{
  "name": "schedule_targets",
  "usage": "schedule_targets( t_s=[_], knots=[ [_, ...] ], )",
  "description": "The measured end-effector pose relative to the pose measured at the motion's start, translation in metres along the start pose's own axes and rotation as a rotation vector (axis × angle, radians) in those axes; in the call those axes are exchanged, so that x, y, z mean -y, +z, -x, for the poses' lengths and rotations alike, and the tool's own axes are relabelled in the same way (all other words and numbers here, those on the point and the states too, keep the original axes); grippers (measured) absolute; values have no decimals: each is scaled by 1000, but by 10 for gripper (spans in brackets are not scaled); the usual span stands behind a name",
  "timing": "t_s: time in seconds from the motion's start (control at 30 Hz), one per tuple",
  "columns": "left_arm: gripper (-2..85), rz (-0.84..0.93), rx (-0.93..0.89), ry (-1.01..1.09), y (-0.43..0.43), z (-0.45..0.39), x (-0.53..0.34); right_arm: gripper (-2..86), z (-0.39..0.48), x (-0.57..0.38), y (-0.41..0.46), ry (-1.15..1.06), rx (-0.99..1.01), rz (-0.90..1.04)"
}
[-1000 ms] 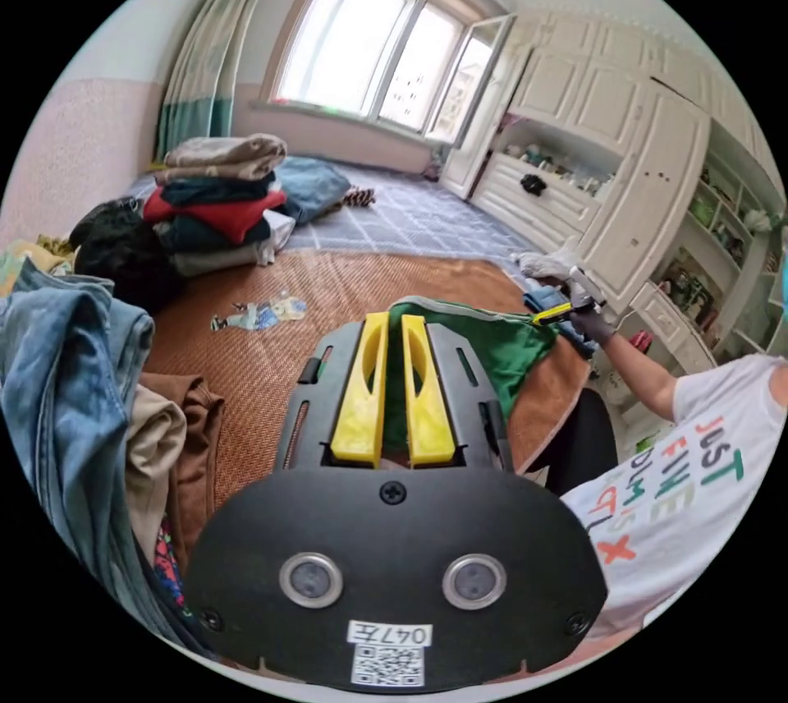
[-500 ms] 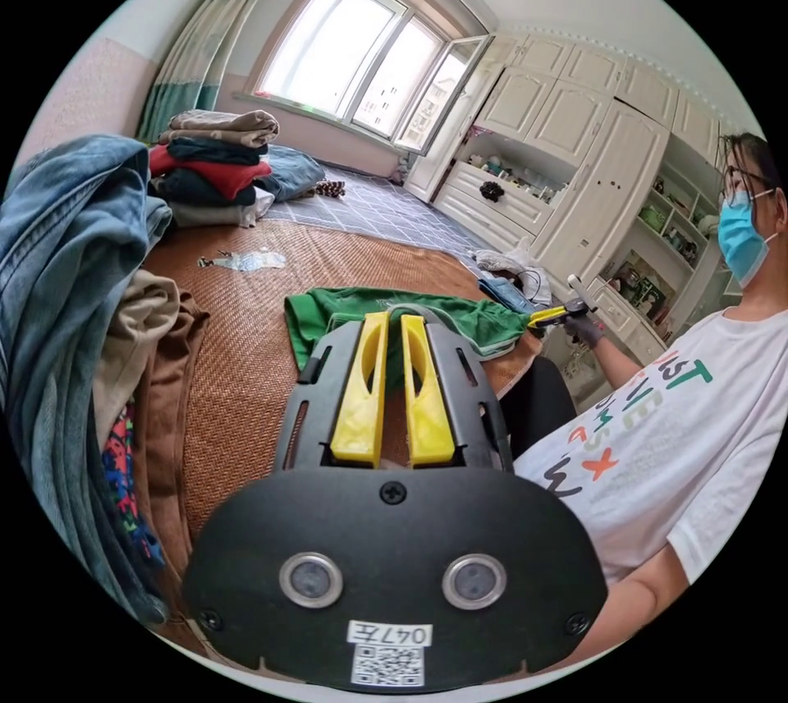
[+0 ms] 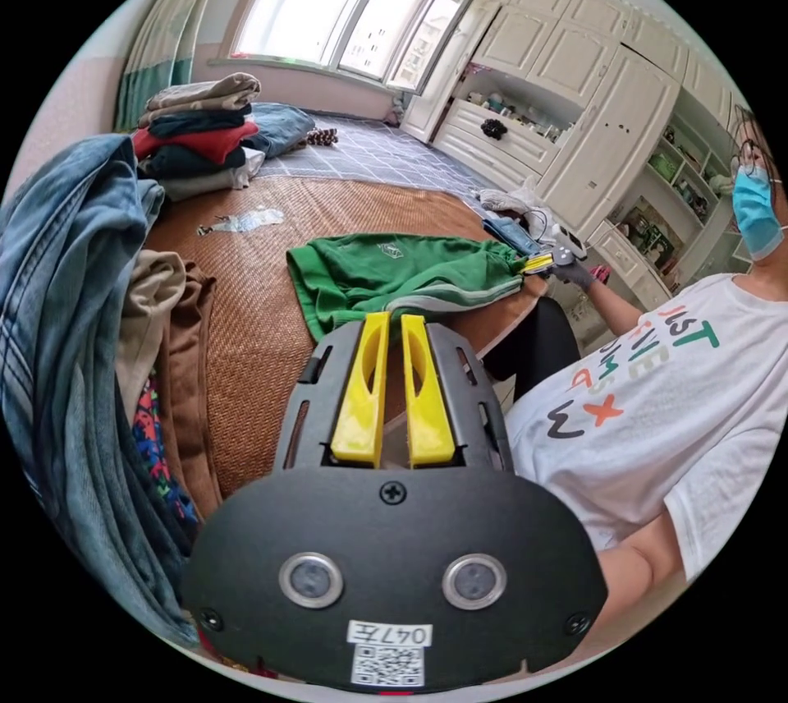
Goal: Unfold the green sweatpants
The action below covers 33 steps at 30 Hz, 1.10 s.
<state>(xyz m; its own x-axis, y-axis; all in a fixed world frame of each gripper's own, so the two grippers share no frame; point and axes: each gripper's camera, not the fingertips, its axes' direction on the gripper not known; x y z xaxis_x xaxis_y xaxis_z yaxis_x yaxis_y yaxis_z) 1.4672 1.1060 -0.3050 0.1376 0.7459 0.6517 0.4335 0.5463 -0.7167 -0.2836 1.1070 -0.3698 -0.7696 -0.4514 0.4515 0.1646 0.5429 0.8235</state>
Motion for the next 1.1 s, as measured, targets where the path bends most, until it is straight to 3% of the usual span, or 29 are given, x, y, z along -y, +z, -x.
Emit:
schedule_targets(
  t_s=[0.13,0.27,0.4,0.53,0.67,0.87,1.0,1.1],
  knots=[
    [-6,95,18,46,7,-23,18,9,-34,-33,-43,67,74,-42],
    [-9,211,14,59,19,-31,25,16,-54,-77,-60,64,276,-31],
    [-8,299,96,-41,35,-21,25,65,-38,-86,-3,11,369,161],
    [-1,176,59,-109,6,-27,32,76,-68,-105,2,134,452,137],
    [-3,114,103,-93,-8,-49,63,42,-100,-89,-17,226,333,83],
    [-9,144,123,-97,44,-58,149,46,-131,-20,5,329,155,-39],
    [-10,188,94,-89,100,-67,221,42,-111,7,24,240,216,-124],
    [-10,225,102,-44,140,-76,278,3,-82,18,48,164,64,12]
  ],
)
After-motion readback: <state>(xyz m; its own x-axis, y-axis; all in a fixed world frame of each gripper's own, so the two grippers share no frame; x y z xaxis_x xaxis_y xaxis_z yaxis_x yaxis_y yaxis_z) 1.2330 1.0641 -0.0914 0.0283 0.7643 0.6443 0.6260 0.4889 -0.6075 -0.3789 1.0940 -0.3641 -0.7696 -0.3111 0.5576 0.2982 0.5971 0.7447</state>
